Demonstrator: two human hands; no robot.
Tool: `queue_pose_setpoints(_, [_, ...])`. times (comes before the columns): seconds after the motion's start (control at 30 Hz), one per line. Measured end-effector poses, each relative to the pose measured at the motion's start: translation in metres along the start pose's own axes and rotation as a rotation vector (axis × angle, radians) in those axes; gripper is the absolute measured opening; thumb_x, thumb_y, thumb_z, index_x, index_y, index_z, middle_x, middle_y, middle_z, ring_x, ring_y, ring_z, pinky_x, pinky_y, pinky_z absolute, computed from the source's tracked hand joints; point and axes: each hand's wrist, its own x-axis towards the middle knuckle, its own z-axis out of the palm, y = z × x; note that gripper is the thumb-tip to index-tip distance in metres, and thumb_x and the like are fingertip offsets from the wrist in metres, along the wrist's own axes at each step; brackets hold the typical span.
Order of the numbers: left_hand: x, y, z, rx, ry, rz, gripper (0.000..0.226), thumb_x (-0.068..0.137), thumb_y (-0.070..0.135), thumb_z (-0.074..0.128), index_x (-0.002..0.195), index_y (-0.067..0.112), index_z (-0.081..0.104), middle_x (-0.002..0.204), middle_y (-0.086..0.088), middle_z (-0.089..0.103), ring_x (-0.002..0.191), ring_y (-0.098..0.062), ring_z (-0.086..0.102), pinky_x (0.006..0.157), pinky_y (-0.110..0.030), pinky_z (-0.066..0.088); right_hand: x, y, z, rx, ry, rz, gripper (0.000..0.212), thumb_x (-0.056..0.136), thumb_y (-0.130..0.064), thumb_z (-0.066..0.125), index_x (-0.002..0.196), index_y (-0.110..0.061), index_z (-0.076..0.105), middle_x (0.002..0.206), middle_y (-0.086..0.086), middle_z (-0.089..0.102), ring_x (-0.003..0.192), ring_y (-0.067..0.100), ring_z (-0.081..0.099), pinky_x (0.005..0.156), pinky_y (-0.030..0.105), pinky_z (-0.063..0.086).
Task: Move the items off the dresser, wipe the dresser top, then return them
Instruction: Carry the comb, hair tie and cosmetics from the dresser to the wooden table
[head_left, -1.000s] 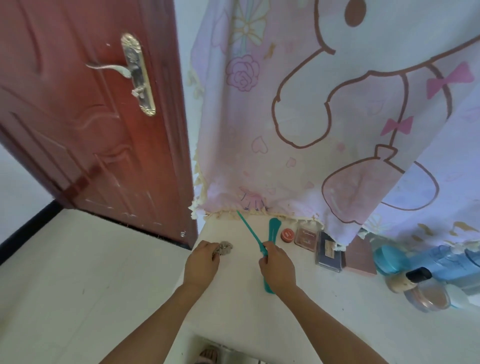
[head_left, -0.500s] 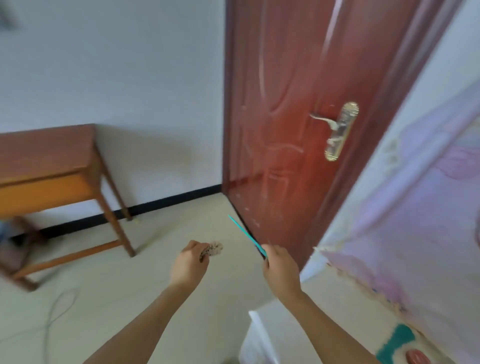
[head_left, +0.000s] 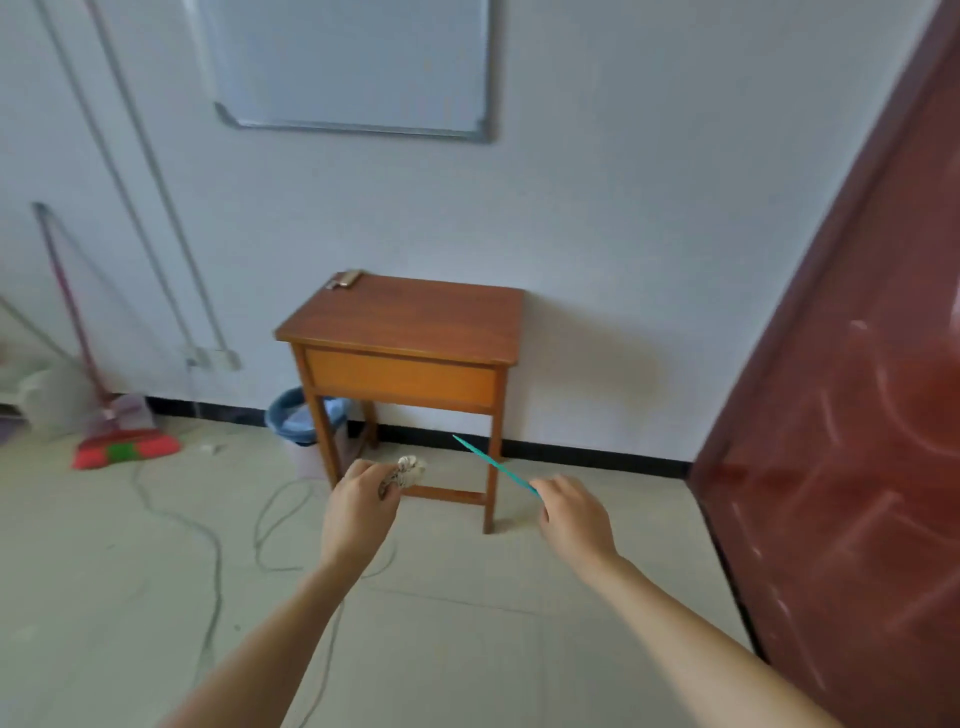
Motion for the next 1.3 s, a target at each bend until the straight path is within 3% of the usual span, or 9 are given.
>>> queue_pose_setpoints(0.23, [0.073,-0.06,-0.057,-0.006,0.135,-0.07,0.025,0.086,0.002,0.053,0.109,0.003,0.064,0.096,-0.004,0.055,0.079,-0.016,0.049,0.063,-0.021,0.035,0.098,-0.076,0.036,-0.009,-0.006,-0.128,0.034,0.093,-0.009,0.044,0.125,-0.015,0.05,0.106,0.004,0.058,0.098,0.019,0.052,0.072,0.027,0.045])
queue_pose_setpoints(0.4, [0.116,-0.078,-0.045,-0.015,0.158,-0.107,0.024,0.085,0.0,0.055,0.106,0.003,0.066,0.1,-0.009,0.06,0.078,-0.017,0.048,0.066,-0.023,0.035,0.156,-0.079,0.048,-0.02,-0.018,-0.172,0.033,0.092,-0.01,0.046,0.124,-0.013,0.051,0.104,0.004,0.058,0.093,0.018,0.054,0.068,0.025,0.046])
queue_pose_setpoints(0.53, [0.17,-0.075,-0.026,0.008,0.139,-0.1,0.023,0.087,0.006,0.054,0.106,0.006,0.066,0.089,-0.002,0.053,0.077,-0.017,0.049,0.058,-0.021,0.035,0.21,-0.065,0.054,0.005,-0.009,-0.179,0.032,0.091,-0.01,0.048,0.123,-0.012,0.051,0.102,0.005,0.057,0.089,0.019,0.055,0.071,0.029,0.051])
queue_pose_setpoints(0.67, [0.241,-0.056,-0.013,0.005,0.172,-0.075,0.025,0.087,0.006,0.053,0.109,0.007,0.064,0.093,0.001,0.052,0.081,-0.018,0.051,0.068,-0.03,0.043,0.276,-0.051,0.05,0.033,0.017,-0.172,0.031,0.089,-0.008,0.048,0.12,-0.009,0.052,0.099,0.007,0.056,0.084,0.022,0.056,0.064,0.032,0.05])
queue_pose_setpoints(0.8, [0.307,-0.041,-0.003,-0.005,0.226,-0.074,0.025,0.086,0.008,0.055,0.109,0.009,0.064,0.096,0.0,0.056,0.081,-0.017,0.053,0.071,-0.037,0.048,0.344,-0.044,0.045,0.053,0.05,-0.211,0.028,0.086,-0.005,0.051,0.113,-0.007,0.057,0.091,0.01,0.058,0.079,0.026,0.057,0.056,0.029,0.037])
queue_pose_setpoints(0.93, [0.347,-0.056,0.013,-0.019,0.253,-0.131,0.026,0.085,0.008,0.057,0.11,0.01,0.064,0.095,0.002,0.056,0.082,-0.014,0.052,0.063,-0.024,0.042,0.395,-0.048,0.056,0.067,0.025,-0.265,0.026,0.087,-0.008,0.05,0.113,-0.008,0.056,0.093,0.01,0.059,0.081,0.026,0.059,0.058,0.026,0.036])
queue_pose_setpoints(1.03, [0.367,-0.082,0.024,0.0,0.254,-0.177,0.026,0.084,0.008,0.059,0.109,0.008,0.065,0.089,0.003,0.056,0.087,-0.018,0.051,0.071,-0.028,0.039,0.425,-0.057,0.076,0.053,-0.057,-0.299,0.03,0.091,-0.012,0.046,0.12,-0.01,0.051,0.101,0.008,0.058,0.087,0.024,0.059,0.062,0.025,0.036])
queue_pose_setpoints(1.17, [0.406,-0.115,0.023,0.034,0.272,-0.229,0.025,0.084,0.008,0.058,0.107,0.01,0.065,0.081,0.003,0.052,0.087,-0.014,0.04,0.071,-0.025,0.03,0.466,-0.077,0.107,0.031,-0.153,-0.293,0.031,0.093,-0.017,0.044,0.124,-0.013,0.046,0.108,0.005,0.056,0.093,0.022,0.059,0.076,0.028,0.05])
queue_pose_setpoints(1.3, [0.466,-0.15,0.013,0.029,0.279,-0.226,0.025,0.084,0.012,0.059,0.109,0.011,0.064,0.092,-0.001,0.06,0.09,-0.015,0.042,0.074,-0.03,0.037,0.518,-0.104,0.134,0.01,-0.192,-0.274,0.034,0.094,-0.02,0.044,0.127,-0.014,0.042,0.112,0.004,0.058,0.096,0.02,0.061,0.079,0.028,0.052])
